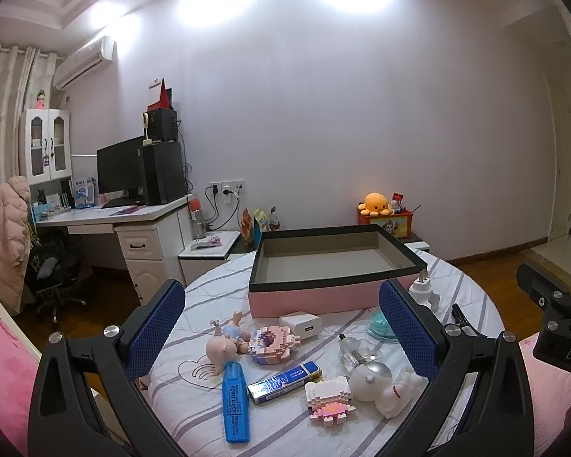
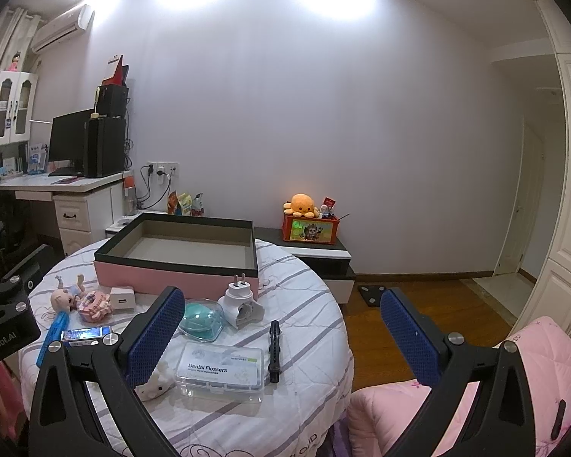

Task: Organize rigid objects
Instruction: 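Reach the left tool to the doll while the right tool reaches the black hair clip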

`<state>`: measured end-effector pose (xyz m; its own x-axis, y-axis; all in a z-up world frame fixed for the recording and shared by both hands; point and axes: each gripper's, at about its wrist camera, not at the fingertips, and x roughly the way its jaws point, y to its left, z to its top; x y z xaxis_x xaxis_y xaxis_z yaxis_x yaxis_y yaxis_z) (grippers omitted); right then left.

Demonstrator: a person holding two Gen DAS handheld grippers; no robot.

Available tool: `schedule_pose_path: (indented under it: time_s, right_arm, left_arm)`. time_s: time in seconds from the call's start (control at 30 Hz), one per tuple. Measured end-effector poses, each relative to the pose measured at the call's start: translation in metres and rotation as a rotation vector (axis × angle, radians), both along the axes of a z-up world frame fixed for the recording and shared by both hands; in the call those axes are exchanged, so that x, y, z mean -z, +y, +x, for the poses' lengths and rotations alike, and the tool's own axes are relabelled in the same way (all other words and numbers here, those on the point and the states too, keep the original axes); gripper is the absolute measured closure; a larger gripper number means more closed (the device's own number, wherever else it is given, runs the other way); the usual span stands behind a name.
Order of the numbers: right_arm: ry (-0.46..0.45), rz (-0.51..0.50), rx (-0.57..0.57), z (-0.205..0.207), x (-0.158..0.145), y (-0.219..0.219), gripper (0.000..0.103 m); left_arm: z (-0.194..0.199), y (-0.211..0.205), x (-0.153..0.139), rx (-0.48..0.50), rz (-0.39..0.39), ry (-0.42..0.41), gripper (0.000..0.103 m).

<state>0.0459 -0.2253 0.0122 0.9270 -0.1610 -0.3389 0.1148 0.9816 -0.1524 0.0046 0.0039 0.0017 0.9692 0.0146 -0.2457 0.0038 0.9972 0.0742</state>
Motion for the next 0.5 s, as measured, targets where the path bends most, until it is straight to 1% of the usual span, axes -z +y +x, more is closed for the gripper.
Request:
schedule_pose_path:
  time_s: [0.13, 0.23, 0.4, 0.5]
  right_arm:
    - [0.024, -0.003, 0.005, 0.005, 0.002, -0.001, 0.0]
    - [0.053, -0.005, 0.007, 0.009, 0.006, -0.001, 0.0]
    - [0.132, -0.002, 0.006, 0.016, 0.018, -0.001, 0.0]
    - [0.187, 0.002, 0.003, 0.019, 0.028, -0.002, 0.0]
  left_arm:
    - [0.004, -0.001, 0.002, -0.002, 0.008, 0.021, 0.0]
    - [0.01, -0.003, 0.005, -0.005, 0.016, 0.054, 0.0]
    - [0.017, -0.006, 0.019, 0.003, 0.031, 0.139, 0.0]
    - [0.019, -0.01, 0.03, -0.001, 0.053, 0.185, 0.0]
